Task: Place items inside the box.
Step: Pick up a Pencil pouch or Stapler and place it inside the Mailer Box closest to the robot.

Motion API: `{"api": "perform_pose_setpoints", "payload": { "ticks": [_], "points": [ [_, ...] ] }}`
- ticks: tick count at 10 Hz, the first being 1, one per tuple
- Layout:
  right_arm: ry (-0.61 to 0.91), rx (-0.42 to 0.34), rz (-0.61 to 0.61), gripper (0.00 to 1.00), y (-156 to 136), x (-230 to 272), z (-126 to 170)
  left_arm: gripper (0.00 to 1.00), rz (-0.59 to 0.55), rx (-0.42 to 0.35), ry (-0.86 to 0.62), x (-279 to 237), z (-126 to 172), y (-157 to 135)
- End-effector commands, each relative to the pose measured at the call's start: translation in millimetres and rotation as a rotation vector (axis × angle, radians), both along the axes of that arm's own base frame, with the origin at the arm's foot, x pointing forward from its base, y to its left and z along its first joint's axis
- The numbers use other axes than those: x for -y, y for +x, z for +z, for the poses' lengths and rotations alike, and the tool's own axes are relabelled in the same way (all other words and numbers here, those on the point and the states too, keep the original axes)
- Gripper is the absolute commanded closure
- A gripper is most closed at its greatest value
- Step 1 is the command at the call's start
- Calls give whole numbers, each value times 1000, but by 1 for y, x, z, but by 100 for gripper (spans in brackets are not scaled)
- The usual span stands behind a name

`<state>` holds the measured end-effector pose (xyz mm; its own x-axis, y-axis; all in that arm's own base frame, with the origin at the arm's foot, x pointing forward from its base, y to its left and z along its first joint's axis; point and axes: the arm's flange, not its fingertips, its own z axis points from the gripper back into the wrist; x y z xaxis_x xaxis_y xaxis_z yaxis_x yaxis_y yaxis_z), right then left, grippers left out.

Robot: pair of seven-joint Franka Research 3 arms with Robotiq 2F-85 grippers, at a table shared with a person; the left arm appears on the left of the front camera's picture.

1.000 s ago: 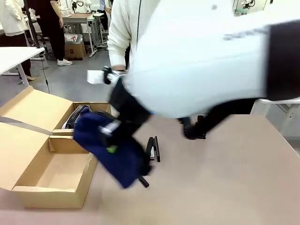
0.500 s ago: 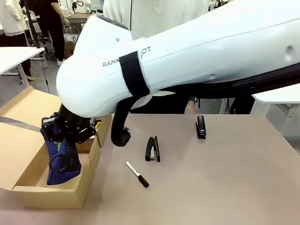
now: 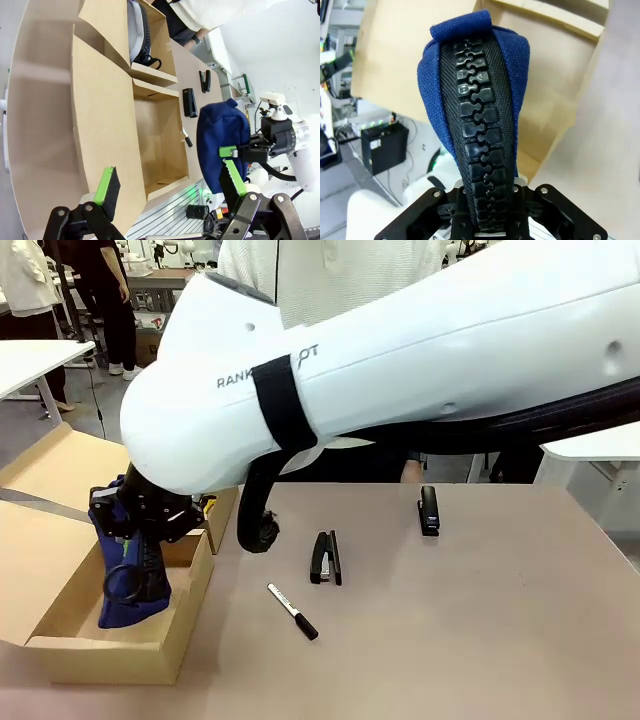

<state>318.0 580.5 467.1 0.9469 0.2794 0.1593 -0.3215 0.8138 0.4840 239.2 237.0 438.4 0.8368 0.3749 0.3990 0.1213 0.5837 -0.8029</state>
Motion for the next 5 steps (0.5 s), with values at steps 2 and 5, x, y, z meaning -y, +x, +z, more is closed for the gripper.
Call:
{"api": "perform_pose_setpoints", "payload": {
  "ticks": [2, 5],
  "points": [
    [27, -5, -258, 91, 12, -45, -8, 0, -6, 34, -6, 1, 0, 1],
    [-12, -88, -403, 91, 26, -79, -40, 0, -6, 34, -6, 1, 0, 1]
  ]
}}
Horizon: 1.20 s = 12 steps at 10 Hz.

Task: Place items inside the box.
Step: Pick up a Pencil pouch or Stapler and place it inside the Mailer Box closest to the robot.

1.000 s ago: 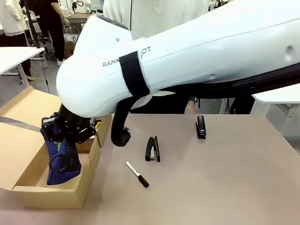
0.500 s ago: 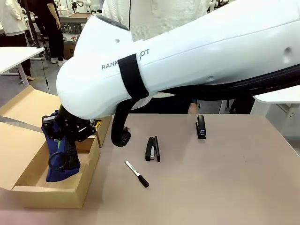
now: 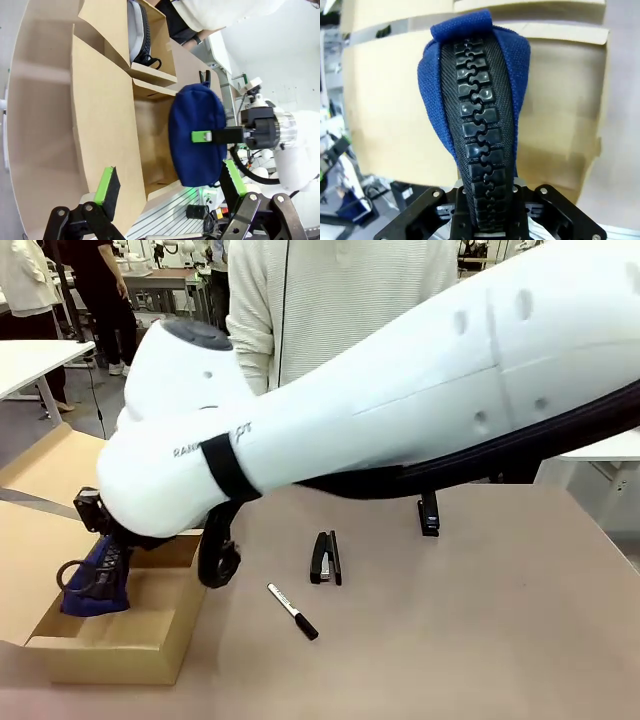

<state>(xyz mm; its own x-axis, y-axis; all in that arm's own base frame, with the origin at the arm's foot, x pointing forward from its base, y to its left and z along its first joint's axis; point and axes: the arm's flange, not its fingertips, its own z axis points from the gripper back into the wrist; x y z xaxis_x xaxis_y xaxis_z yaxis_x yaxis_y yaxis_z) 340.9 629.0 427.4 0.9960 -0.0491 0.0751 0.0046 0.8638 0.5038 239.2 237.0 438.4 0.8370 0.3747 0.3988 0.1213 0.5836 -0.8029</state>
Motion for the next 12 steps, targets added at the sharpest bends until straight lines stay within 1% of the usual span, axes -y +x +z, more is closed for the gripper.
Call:
{"api": "perform_pose_setpoints", "payload": {
  "ticks": [1, 2, 3, 4, 7, 9, 10, 12],
  "points": [
    [-20, -27, -46, 91, 8, -40, -11, 0, -5, 34, -6, 1, 0, 1],
    [-23, -68, -29, 91, 12, -49, -22, 0, -5, 34, -6, 1, 0, 1],
    [-69, -81, -46, 91, 15, -58, -36, 0, -5, 34, -6, 1, 0, 1],
    [-79, -96, -49, 91, 19, -61, -46, 0, -5, 34, -6, 1, 0, 1],
    [-153, -140, -63, 91, 23, -68, -69, 0, -5, 34, -6, 1, 0, 1],
    [-181, -130, -85, 91, 27, -70, -79, 0, -5, 34, -6, 1, 0, 1],
    [-176, -141, -83, 91, 27, -70, -82, 0, -5, 34, -6, 1, 0, 1],
    [-178, -130, -86, 91, 29, -67, -78, 0, -5, 34, -6, 1, 0, 1]
  ]
}}
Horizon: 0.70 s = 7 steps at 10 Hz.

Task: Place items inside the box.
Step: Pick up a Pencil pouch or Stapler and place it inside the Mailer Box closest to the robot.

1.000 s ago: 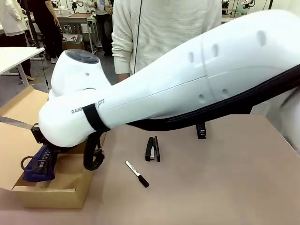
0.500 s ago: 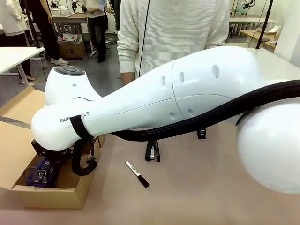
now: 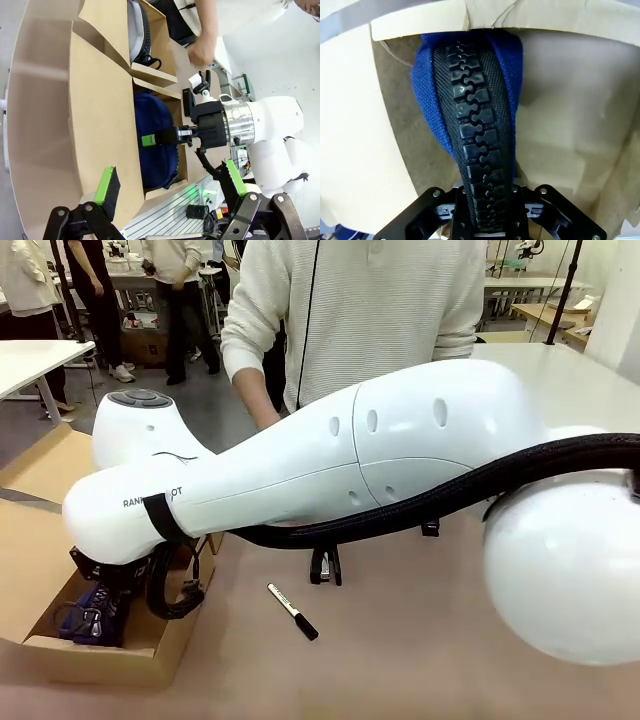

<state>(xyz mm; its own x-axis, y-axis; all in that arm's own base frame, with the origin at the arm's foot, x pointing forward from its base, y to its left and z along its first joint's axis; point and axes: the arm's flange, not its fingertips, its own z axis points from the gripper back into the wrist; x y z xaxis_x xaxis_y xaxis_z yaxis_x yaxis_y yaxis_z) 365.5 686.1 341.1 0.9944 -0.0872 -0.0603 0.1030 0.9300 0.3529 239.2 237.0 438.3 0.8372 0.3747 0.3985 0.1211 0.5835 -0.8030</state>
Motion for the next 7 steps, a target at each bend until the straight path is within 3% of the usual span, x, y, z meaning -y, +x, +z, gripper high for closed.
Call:
{"api": "perform_pose_setpoints", "payload": {
  "ticks": [1, 2, 3, 5, 6, 7],
  "points": [
    [-24, 27, -49, 56, 4, -7, 11, 0, -5, 34, -6, 1, 0, 1],
    [-23, 29, -43, 35, 4, -4, 15, 0, -5, 34, -6, 1, 0, 1],
    [-19, 26, -42, 0, 4, -1, 18, 0, -5, 34, -6, 1, 0, 1],
    [-14, 32, -50, 0, 5, 5, 23, 0, -5, 34, -6, 1, 0, 1],
    [-13, 29, -51, 11, 5, 6, 24, 0, -5, 34, -6, 1, 0, 1],
    [-14, 21, -48, 2, 4, 5, 22, 0, -5, 34, -6, 1, 0, 1]
  ]
}}
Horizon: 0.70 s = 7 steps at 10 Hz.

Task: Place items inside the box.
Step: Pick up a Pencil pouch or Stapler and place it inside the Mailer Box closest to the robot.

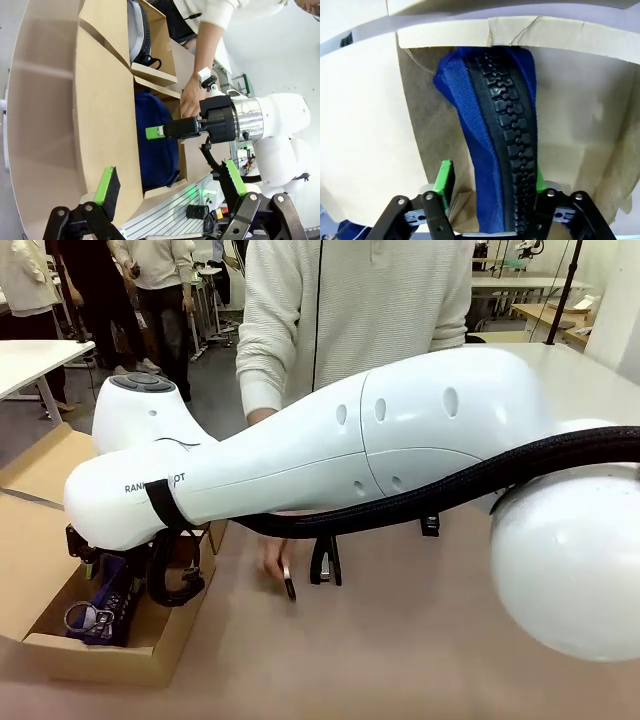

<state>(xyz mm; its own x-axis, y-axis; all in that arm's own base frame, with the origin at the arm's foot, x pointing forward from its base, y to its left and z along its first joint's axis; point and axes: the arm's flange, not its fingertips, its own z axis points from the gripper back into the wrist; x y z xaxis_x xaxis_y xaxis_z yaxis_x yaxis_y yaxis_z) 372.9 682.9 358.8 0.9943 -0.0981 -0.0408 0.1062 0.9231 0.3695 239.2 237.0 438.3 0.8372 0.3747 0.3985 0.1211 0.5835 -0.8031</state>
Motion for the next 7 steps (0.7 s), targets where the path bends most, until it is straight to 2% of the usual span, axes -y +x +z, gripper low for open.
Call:
{"api": "perform_pose_setpoints", "payload": {
  "ticks": [1, 5, 7],
  "points": [
    [-29, -4, -33, 0, -3, 1, 3, 0, -5, 34, -6, 1, 0, 1],
    [-20, -8, -17, 0, -4, 2, 7, 0, -5, 34, -6, 1, 0, 1],
    [9, -15, 13, 0, -8, 9, 20, 0, -5, 34, -6, 1, 0, 1]
  ]
}}
